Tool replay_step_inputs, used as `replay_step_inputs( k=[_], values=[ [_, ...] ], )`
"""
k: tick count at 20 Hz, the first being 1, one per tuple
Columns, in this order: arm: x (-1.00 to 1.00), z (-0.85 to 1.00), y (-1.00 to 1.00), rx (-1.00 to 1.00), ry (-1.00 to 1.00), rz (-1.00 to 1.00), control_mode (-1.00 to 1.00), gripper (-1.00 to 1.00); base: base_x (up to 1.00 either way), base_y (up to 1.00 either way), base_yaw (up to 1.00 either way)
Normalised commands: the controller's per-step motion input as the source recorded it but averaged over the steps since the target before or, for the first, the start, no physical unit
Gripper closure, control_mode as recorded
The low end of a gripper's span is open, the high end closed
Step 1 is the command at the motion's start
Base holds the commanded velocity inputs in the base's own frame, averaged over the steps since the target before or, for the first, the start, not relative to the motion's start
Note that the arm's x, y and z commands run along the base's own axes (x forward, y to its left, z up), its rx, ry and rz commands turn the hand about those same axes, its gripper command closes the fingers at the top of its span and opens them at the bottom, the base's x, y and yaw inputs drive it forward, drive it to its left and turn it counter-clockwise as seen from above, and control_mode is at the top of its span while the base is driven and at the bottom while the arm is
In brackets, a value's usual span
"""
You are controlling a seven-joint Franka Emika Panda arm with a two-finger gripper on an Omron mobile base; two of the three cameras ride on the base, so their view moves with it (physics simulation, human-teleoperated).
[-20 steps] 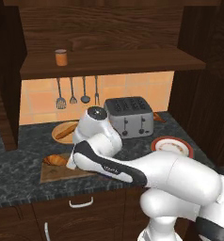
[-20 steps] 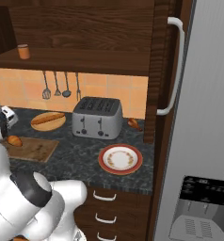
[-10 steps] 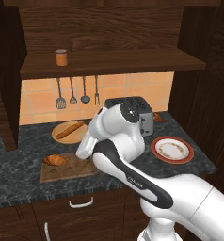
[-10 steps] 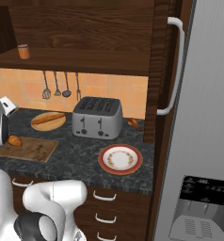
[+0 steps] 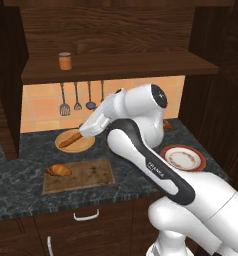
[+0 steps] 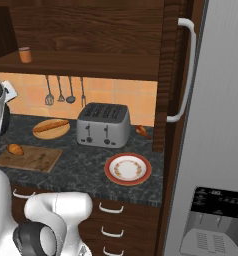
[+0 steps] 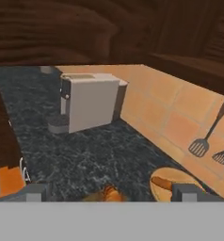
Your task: From the different types of pastries on the counter, select a croissant and place it on the cutting board. Then retrieve a jar of jam from the cabinet and place it alongside the croissant on the cutting board.
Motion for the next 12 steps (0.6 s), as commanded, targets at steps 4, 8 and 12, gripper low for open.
replay_step_inputs(
  k=[4,8,12],
  values=[
    [0.0,1.0,-0.01,0.18,0.0,-0.05,-1.0,-1.0,0.0,0.0,0.0],
    [0.17,0.9,0.0,0.03,0.0,-0.15,-1.0,-1.0,0.0,0.0,0.0],
    [0.57,0.61,0.0,-0.04,0.01,-0.36,-1.0,-1.0,0.0,0.0,0.0]
  ],
)
